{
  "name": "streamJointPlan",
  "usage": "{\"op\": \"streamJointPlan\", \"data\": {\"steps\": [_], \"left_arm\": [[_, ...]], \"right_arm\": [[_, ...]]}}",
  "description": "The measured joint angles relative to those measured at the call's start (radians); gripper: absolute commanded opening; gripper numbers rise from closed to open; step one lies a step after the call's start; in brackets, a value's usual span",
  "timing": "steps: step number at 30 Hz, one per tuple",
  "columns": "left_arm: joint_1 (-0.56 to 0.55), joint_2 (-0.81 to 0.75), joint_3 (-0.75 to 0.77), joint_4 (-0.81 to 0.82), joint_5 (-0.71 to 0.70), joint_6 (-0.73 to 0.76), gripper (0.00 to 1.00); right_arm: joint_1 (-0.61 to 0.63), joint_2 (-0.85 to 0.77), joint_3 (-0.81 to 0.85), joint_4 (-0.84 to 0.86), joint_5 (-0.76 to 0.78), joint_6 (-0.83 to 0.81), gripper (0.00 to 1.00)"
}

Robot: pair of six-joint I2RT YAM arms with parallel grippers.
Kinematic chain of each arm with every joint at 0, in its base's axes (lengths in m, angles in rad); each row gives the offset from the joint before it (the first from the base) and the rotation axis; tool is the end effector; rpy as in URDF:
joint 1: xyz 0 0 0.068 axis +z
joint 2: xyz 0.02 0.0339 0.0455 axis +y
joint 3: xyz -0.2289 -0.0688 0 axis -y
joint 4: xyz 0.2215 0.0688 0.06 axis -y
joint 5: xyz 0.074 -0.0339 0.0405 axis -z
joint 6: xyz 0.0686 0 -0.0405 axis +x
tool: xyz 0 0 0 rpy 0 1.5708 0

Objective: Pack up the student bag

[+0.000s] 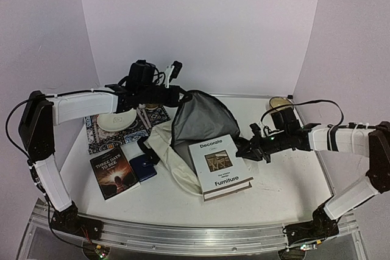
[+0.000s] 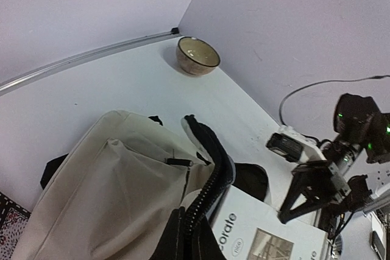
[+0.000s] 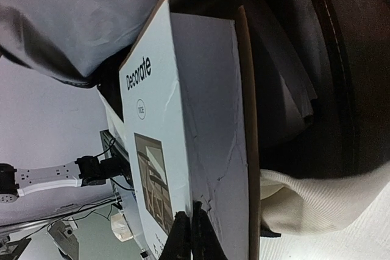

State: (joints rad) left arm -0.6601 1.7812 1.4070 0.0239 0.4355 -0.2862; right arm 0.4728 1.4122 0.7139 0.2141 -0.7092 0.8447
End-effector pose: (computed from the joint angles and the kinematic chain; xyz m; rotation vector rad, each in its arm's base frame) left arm 0.3171 -0.2828 0.2655 0.6785 1.9153 -1.0353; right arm 0.2500 0.1780 0.1844 -0.0782 2.2963 1.4854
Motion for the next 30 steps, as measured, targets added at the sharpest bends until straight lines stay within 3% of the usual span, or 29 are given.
{"op": "streamJointPlan", "data": {"steps": [10,18,24,30], "left_arm": [[-0.029,-0.13,-0.094,0.055,0.132,0.082,0.0],[-0.041,-0.143,-0.153,0.1,0.138,0.107,0.0],[-0.041,-0.144,-0.172,0.108,0.098,0.101,0.0],[-0.041,-0.144,-0.172,0.109,0.059,0.092,0.0]], "right_arm": [[0.002,0.185,0.183,0.009,0.02,-0.009,0.04],[0.002,0.309,0.338,-0.023,0.078,-0.064,0.35],[0.007,0.246,0.348,-0.124,0.18,-0.175,0.62],[0.054,0.01,0.301,-0.245,0.298,-0.282,0.67]]}}
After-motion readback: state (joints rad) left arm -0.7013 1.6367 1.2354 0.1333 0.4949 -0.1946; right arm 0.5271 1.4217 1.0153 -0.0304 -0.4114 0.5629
